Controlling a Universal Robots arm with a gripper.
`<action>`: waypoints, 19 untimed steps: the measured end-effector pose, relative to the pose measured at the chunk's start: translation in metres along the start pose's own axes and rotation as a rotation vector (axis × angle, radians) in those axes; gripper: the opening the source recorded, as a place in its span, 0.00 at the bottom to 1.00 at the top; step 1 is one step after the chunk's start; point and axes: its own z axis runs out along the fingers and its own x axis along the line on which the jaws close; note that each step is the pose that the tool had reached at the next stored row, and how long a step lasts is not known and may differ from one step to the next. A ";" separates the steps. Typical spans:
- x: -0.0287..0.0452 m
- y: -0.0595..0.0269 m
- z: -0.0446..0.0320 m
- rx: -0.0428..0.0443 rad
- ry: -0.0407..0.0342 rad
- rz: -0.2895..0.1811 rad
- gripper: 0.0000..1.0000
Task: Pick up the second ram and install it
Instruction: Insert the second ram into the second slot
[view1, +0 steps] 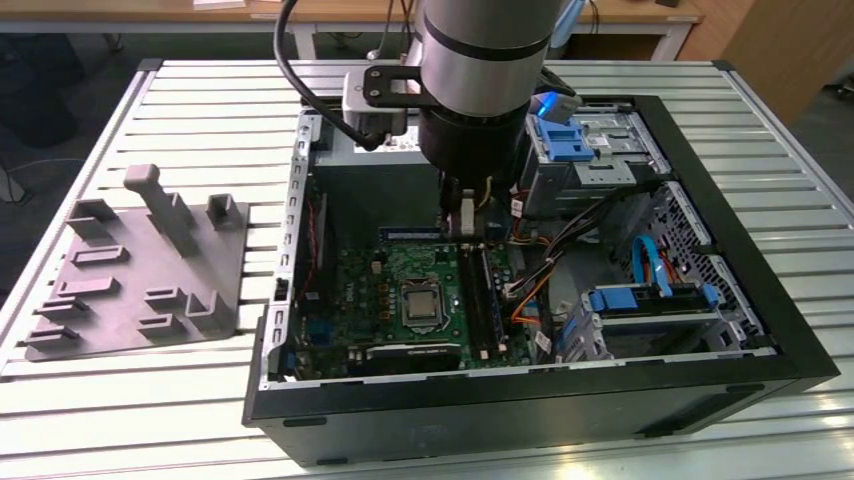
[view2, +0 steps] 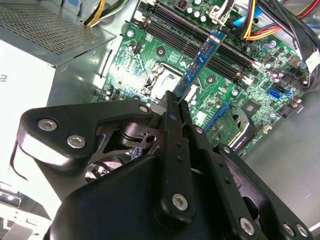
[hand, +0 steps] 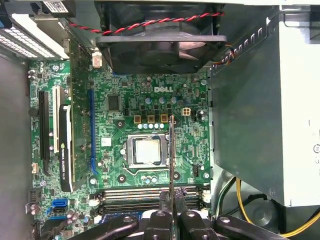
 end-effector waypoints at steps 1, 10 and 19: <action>0.0000 0.0000 0.0000 0.0000 0.0000 0.000 0.14; 0.0001 0.0000 0.0007 0.0070 -0.0011 0.094 0.14; 0.0016 0.0000 0.0028 0.0151 -0.0029 0.202 0.14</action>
